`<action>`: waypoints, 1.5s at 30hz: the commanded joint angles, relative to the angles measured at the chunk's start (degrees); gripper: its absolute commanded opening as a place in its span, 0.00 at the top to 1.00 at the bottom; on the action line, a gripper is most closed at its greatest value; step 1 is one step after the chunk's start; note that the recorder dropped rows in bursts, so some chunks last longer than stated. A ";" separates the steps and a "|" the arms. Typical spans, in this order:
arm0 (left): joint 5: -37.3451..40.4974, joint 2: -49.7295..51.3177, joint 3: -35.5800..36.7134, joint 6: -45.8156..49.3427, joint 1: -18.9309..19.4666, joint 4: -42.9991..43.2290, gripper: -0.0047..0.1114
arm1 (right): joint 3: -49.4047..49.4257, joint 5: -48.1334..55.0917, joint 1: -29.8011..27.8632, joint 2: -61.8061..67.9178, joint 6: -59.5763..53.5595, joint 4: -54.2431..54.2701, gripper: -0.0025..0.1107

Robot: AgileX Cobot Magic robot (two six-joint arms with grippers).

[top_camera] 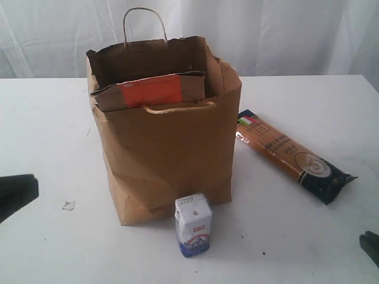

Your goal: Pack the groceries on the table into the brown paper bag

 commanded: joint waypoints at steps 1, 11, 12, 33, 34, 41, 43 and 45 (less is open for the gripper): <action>-2.02 -5.49 5.53 -5.40 -0.23 2.53 0.96 | 0.32 -0.91 -0.35 -0.37 0.36 0.00 0.98; -2.30 -14.67 12.98 -7.99 -0.23 4.70 0.96 | 0.32 -0.91 -0.35 -0.37 0.36 0.00 0.98; -2.40 -15.50 13.57 -8.92 -0.23 5.55 0.96 | 0.32 -0.91 -0.35 -0.37 0.36 0.00 0.98; 1.16 -24.84 19.17 -11.68 -0.23 9.64 0.96 | 0.32 -0.91 -0.35 -0.37 0.36 0.00 0.98; 2.00 -25.09 19.17 -11.68 -0.23 9.64 0.96 | 0.32 -0.91 -0.35 -0.37 0.36 0.00 0.98; 3.22 -25.09 19.17 -11.56 -0.23 9.64 0.96 | 0.32 -0.91 -0.35 -0.37 0.36 0.00 0.98; 3.74 -25.09 19.17 -11.58 -0.23 9.88 0.96 | 0.32 -0.91 -0.35 -0.37 0.36 0.00 0.98; 4.41 -25.09 19.17 -11.58 -0.23 9.88 0.96 | 0.32 -0.91 -0.35 -0.37 0.36 0.00 0.98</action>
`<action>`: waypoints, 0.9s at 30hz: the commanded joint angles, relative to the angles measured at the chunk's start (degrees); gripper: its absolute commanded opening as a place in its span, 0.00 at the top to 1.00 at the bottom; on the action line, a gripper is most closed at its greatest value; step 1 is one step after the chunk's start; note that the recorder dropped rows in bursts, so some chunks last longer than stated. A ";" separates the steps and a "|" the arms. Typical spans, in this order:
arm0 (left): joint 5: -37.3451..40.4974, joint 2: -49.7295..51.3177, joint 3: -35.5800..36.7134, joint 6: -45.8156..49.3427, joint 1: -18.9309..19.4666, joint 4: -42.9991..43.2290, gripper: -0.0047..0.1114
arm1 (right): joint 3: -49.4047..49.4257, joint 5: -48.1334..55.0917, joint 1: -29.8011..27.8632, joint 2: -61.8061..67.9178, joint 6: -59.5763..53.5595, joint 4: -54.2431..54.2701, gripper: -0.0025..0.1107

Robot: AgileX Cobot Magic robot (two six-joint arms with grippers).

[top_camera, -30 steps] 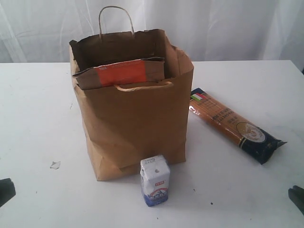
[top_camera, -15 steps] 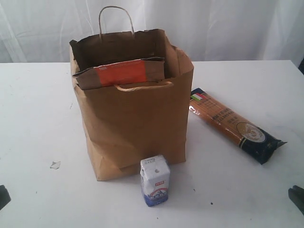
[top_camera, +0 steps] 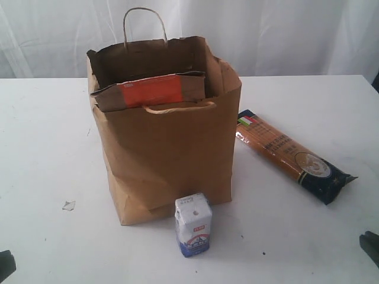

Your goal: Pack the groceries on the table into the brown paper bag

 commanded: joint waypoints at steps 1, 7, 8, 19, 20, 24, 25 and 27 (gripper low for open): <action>1.36 -0.24 0.23 -0.16 -0.23 0.07 0.96 | 0.32 -0.91 -0.35 -0.37 0.36 0.00 0.98; 1.23 -0.24 0.23 -0.16 -0.23 0.07 0.96 | 0.32 -0.91 -0.35 -0.37 0.36 0.00 0.98; 1.23 -0.24 0.23 -0.16 -0.23 0.07 0.96 | 0.32 -0.91 -0.35 -0.37 0.36 0.00 0.98; 1.13 -0.24 0.23 -0.16 -0.12 0.07 0.96 | 0.32 -0.91 -0.35 -0.37 0.36 0.00 0.98; 1.13 -0.24 0.23 -0.16 0.02 0.07 0.96 | 0.32 -0.91 -0.35 -0.37 0.36 0.00 0.98; 1.13 -0.24 0.23 -0.16 2.87 0.07 0.96 | 0.32 -0.91 -0.35 -0.37 0.36 0.00 0.98; 1.13 -0.24 0.23 -0.16 4.00 0.07 0.96 | 0.32 -0.91 -0.35 -0.37 0.36 0.00 0.98; 1.13 -0.24 0.23 -0.16 6.36 0.07 0.96 | 0.32 -0.91 -0.35 -0.37 0.36 0.00 0.98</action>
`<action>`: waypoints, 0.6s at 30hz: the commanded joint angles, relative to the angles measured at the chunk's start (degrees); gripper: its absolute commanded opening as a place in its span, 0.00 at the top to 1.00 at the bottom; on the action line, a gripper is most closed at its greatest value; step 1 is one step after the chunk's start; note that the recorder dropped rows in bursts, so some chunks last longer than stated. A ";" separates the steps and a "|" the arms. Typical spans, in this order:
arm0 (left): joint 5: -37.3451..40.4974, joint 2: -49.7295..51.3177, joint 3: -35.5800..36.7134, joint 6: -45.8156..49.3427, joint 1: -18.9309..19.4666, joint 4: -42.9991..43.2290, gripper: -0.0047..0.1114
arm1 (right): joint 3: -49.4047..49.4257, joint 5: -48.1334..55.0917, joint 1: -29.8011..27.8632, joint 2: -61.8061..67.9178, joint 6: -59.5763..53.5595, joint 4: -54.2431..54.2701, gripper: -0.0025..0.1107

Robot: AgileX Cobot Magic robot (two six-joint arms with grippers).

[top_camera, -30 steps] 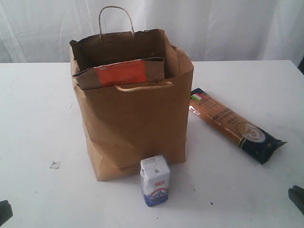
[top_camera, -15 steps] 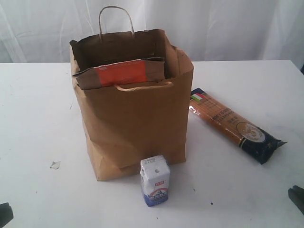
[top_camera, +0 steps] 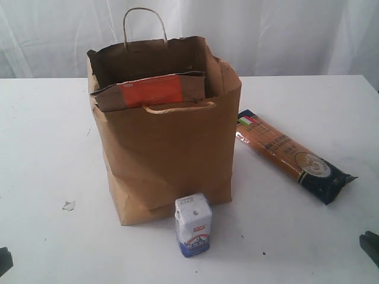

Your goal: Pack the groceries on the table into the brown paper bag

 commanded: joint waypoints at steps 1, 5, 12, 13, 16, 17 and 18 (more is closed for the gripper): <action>0.30 -0.24 0.13 -0.16 4.73 -0.04 0.96 | 0.32 -0.91 -0.35 -0.37 0.36 0.00 0.98; 0.30 -0.24 0.13 -0.16 9.52 -0.04 0.96 | 0.32 -0.91 -0.35 -0.37 0.36 0.00 0.98; 0.30 -0.24 0.13 -0.16 16.40 -0.04 0.96 | 0.32 -0.91 -0.35 -0.37 0.36 0.00 0.98; 0.30 -0.24 0.13 -0.16 16.52 -0.04 0.96 | 0.32 -0.91 -0.35 -0.37 0.36 0.00 0.98; 0.30 -0.24 0.13 -0.16 16.52 -0.04 0.96 | 0.32 -0.91 -0.35 -0.37 0.36 0.00 0.98; 0.30 -0.24 0.13 -0.16 16.52 -0.04 0.96 | 0.32 -0.91 -0.35 -0.37 0.36 0.00 0.98; 0.30 -0.24 0.13 -0.16 16.52 -0.04 0.96 | 0.32 -0.91 -0.35 -0.37 0.36 0.00 0.98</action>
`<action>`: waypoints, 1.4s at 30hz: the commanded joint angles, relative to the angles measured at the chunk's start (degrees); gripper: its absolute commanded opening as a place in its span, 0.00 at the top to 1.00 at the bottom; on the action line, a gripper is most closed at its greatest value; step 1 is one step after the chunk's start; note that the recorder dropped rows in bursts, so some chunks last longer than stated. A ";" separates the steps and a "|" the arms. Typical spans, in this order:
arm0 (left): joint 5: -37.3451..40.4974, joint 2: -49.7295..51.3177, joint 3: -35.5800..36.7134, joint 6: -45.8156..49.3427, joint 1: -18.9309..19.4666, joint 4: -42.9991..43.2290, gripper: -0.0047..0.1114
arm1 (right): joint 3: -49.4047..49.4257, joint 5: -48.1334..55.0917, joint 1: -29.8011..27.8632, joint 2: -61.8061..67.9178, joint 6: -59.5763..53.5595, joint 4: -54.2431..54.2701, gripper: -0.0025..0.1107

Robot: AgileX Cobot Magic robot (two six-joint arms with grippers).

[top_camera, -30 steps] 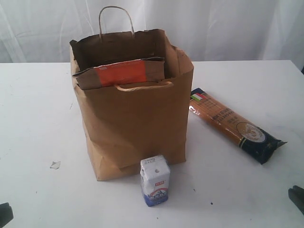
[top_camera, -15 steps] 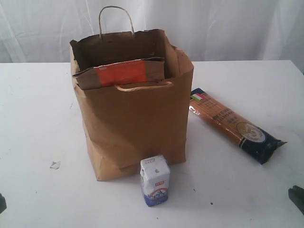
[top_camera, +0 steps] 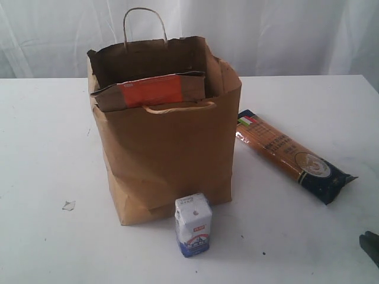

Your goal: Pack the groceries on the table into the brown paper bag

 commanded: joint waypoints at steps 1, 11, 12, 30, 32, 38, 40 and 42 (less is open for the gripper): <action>0.30 -0.24 0.13 -0.16 0.15 -0.15 0.96 | 0.32 -0.91 -0.35 -0.37 0.36 0.00 0.98; 0.30 -0.24 0.13 -0.16 0.15 -0.15 0.96 | 0.32 -0.91 -0.35 -0.37 0.36 0.00 0.98; 0.30 -0.24 0.13 -0.16 0.15 -0.15 0.96 | 0.32 -0.91 -0.35 -0.37 0.36 0.00 0.98; 0.30 -0.24 0.13 -0.16 0.15 -0.15 0.96 | -12.56 -13.35 -0.24 -0.37 18.80 3.46 0.98; 0.30 -0.24 0.13 -0.16 0.15 -0.15 0.96 | -17.91 -5.12 -0.24 -0.37 23.26 3.46 0.98; 0.30 -0.24 0.13 -0.16 0.15 -0.15 0.96 | -21.69 2.64 -0.24 -0.24 23.90 10.89 0.98; 0.30 -0.24 0.13 -0.16 0.15 -0.15 0.96 | -22.11 5.42 -0.24 1.53 23.90 12.29 0.98; 0.30 -0.24 0.13 -0.16 0.15 -0.15 0.96 | -22.58 8.66 -0.24 3.86 20.99 15.94 0.98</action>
